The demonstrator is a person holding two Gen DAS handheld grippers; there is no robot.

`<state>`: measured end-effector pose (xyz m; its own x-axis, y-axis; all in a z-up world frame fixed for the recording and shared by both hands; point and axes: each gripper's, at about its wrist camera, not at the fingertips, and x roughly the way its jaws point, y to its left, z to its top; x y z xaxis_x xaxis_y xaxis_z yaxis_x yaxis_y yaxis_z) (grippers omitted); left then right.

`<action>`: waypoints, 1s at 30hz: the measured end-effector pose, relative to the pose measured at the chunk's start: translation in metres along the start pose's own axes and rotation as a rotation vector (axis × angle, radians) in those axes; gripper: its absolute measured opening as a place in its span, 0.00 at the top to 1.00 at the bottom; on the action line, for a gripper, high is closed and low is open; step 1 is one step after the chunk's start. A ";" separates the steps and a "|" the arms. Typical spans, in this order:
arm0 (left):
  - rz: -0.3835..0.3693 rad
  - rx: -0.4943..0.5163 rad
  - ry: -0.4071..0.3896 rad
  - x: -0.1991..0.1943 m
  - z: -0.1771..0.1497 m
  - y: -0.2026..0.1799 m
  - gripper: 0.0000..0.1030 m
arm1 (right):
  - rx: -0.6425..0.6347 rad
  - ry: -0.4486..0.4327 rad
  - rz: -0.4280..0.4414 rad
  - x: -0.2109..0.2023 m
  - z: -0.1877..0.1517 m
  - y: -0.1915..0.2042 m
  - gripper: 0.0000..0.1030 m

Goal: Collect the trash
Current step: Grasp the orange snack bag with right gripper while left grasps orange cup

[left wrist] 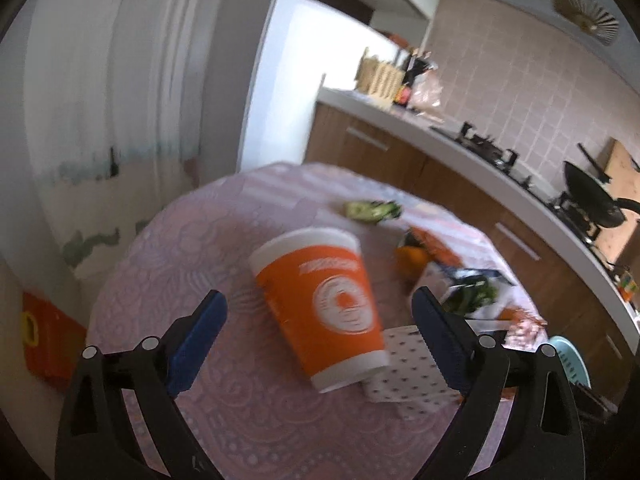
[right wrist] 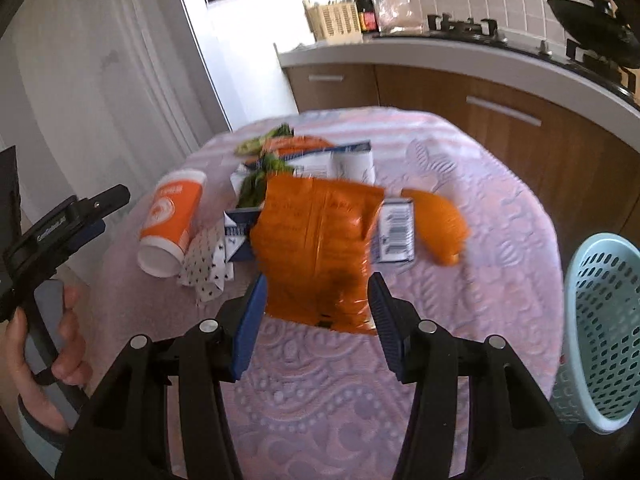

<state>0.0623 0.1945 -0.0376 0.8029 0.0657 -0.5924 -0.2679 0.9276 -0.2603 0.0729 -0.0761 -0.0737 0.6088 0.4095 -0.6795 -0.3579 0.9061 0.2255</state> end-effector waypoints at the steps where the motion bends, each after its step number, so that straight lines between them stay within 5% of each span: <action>1: 0.006 -0.009 0.012 0.004 -0.003 0.004 0.12 | 0.009 0.012 -0.004 0.006 -0.001 0.001 0.48; 10: -0.007 -0.030 0.125 0.044 -0.011 0.002 0.12 | 0.036 0.046 0.009 0.030 0.003 0.004 0.32; 15: -0.027 -0.043 0.172 0.056 -0.015 0.005 0.26 | 0.034 0.080 0.009 0.041 0.002 0.006 0.33; 17: -0.057 -0.058 0.194 0.059 -0.017 0.006 0.38 | 0.025 0.084 0.005 0.041 0.001 0.007 0.46; 20: -0.047 -0.054 0.183 0.056 -0.019 0.005 0.39 | 0.022 0.088 0.012 0.041 0.000 0.008 0.64; 30: -0.084 -0.066 0.067 0.015 -0.008 0.000 0.40 | -0.012 0.011 0.038 0.000 -0.001 0.011 0.82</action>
<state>0.0699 0.1927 -0.0526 0.7871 -0.0382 -0.6156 -0.2371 0.9026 -0.3592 0.0687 -0.0664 -0.0719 0.5864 0.4425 -0.6785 -0.3891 0.8885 0.2432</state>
